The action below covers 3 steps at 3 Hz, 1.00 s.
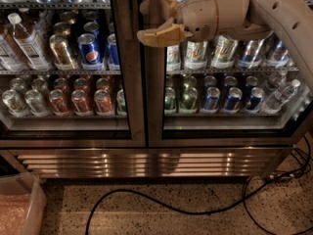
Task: Open right fridge door
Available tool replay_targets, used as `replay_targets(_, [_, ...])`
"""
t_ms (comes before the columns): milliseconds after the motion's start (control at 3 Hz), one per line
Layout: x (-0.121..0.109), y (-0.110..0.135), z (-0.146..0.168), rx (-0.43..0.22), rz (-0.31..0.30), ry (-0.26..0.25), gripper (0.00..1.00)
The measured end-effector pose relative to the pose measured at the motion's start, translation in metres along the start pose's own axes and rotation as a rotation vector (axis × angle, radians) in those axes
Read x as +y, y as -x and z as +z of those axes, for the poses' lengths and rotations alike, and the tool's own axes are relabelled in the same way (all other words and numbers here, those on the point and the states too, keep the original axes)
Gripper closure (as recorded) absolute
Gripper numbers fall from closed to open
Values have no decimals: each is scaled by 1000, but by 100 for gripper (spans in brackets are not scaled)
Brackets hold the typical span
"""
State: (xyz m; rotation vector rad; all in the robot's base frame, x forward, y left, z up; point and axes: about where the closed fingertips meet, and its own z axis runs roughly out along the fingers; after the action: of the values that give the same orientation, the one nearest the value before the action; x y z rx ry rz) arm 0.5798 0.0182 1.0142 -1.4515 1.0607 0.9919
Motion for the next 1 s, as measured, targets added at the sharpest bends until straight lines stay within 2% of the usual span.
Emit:
replay_targets(667, [-22,-2,-11,0,0,0,100])
replay_targets(1000, [-24,-2,-12,0,0,0,100])
